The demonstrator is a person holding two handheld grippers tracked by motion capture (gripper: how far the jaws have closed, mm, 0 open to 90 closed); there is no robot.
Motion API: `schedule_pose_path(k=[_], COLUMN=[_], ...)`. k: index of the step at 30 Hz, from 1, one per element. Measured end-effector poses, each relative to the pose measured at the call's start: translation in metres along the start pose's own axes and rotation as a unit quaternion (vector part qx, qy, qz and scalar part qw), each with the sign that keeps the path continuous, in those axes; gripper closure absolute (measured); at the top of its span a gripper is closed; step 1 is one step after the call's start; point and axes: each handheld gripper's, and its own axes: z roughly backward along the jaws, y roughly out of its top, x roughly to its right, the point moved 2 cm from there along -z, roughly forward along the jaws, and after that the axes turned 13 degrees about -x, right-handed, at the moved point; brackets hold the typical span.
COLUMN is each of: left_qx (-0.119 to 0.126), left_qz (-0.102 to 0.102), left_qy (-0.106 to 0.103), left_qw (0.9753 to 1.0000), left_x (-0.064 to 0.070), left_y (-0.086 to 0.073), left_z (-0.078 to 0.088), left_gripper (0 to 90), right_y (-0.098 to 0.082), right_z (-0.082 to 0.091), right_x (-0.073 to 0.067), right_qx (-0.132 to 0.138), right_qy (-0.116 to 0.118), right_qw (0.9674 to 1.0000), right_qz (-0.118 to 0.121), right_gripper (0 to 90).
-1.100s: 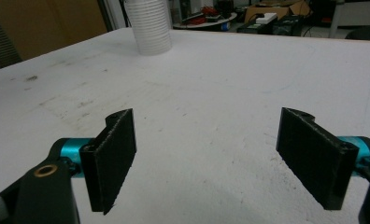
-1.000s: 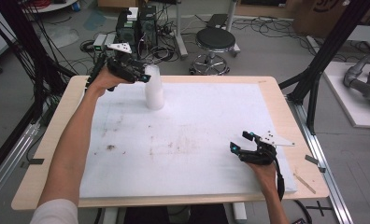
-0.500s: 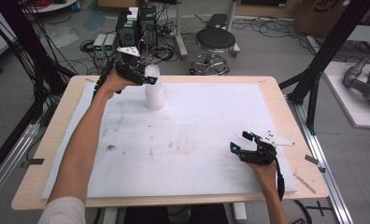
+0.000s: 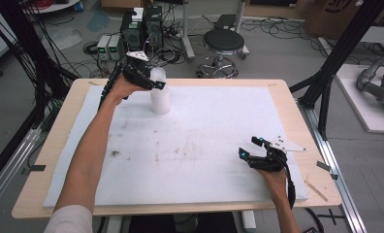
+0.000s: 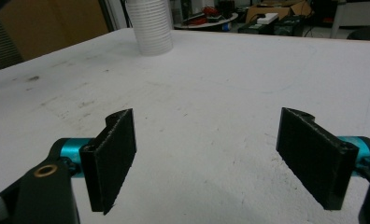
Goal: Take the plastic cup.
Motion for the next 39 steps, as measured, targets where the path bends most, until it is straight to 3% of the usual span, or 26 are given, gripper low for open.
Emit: schedule_pose_path(k=[11,22,30,39], left_qx=[-0.012,-0.002,-0.006,-0.007], left_qz=[0.005,0.011,0.007,0.007], left_qy=[0.01,0.002,0.001,0.002], left_qw=[0.9999,0.9999,1.0,0.9999], left_x=[-0.0003,0.0034,0.0034,0.0044], left_y=[-0.0025,-0.0014,-0.0019,-0.0016], left_z=[-0.0012,-0.007,-0.0041,-0.0036], left_gripper=[16.4,21.0,29.3,32.7], right_y=[0.0001,0.0001,0.0001,0.0001], right_z=[-0.0001,-0.0002,-0.0003,-0.0001], right_x=[0.0002,0.0003,0.0007,0.0005], right_qx=[0.0,0.0,0.0,0.001], right_qy=[-0.001,-0.001,0.001,0.0], right_qw=[1.0,1.0,1.0,1.0], right_qz=[0.001,0.001,-0.001,0.001], right_gripper=[19.7,19.7,19.7,19.7])
